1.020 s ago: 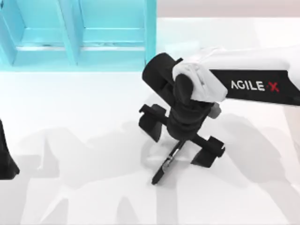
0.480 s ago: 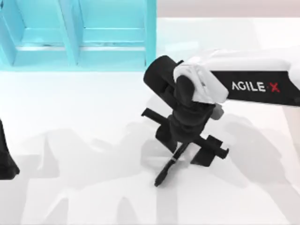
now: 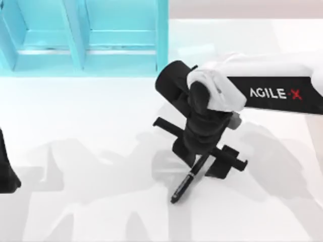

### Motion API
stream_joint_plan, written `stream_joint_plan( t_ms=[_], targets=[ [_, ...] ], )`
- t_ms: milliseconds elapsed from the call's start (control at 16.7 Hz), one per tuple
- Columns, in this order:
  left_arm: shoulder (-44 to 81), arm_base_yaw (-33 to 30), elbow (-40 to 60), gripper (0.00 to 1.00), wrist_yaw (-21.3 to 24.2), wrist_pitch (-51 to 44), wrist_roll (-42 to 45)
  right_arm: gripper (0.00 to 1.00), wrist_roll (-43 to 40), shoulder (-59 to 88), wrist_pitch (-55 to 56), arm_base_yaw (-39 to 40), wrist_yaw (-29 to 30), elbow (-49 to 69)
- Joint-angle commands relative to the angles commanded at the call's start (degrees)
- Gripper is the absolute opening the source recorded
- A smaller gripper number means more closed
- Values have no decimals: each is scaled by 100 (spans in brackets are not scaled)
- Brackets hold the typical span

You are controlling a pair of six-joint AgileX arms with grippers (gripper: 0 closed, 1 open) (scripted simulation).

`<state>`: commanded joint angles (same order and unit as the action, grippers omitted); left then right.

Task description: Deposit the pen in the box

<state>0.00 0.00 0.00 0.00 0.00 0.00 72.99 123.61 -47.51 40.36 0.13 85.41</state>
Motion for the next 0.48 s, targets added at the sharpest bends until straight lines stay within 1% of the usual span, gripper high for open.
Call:
stream_joint_plan(
  t_ms=[120, 240, 480],
  targets=[
    [0, 0, 0, 100, 0, 0, 0, 0, 1, -34, -95, 3, 0, 93],
    [0, 0, 0, 100, 0, 0, 0, 0, 17, -119, -431, -1, 2, 377],
    [0, 0, 0, 100, 0, 0, 0, 0, 5, -376, -1587, -4, -2, 1087]
  ],
)
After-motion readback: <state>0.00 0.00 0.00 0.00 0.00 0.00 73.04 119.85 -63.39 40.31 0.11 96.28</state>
